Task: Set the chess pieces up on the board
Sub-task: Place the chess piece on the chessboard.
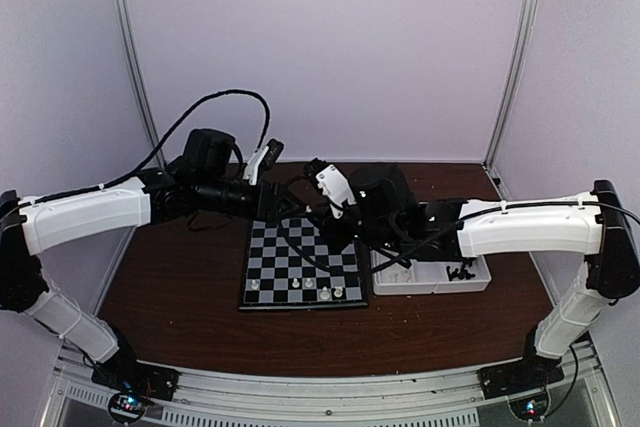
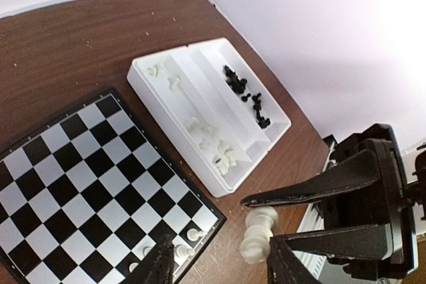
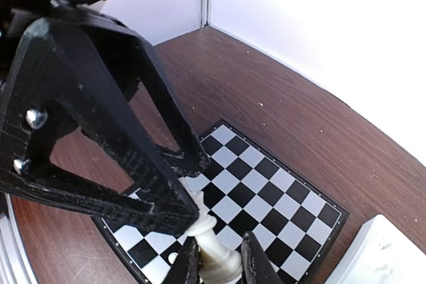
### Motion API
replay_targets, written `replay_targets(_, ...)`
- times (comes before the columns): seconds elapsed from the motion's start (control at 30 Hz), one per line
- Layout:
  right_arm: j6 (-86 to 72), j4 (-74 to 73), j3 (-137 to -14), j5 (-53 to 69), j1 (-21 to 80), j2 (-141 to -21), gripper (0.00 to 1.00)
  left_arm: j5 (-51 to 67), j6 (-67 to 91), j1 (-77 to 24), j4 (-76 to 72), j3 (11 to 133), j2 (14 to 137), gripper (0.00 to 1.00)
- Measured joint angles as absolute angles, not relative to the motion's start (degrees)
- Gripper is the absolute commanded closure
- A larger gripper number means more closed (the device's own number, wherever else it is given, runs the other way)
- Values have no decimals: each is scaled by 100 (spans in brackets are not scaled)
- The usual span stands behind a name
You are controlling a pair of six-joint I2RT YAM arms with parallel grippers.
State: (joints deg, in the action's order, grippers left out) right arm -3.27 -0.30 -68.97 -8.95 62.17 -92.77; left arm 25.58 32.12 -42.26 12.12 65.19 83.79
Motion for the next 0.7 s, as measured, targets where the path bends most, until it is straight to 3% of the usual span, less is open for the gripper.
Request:
replay_targets(0.1, -652, 158, -6893, -856, 6176, -9277, 95, 2252, 3511, -4226, 556, 6031, 8014, 61)
replay_targets(0.3, -1337, 467, -6873, -419, 5957, -9247, 95, 1968, 3739, -4226, -672, 5127, 7397, 61)
replay_targets(0.7, -2222, 1146, -6611, 567, 5596, -9247, 94, 1955, 3861, -4226, -1638, 4980, 7253, 63)
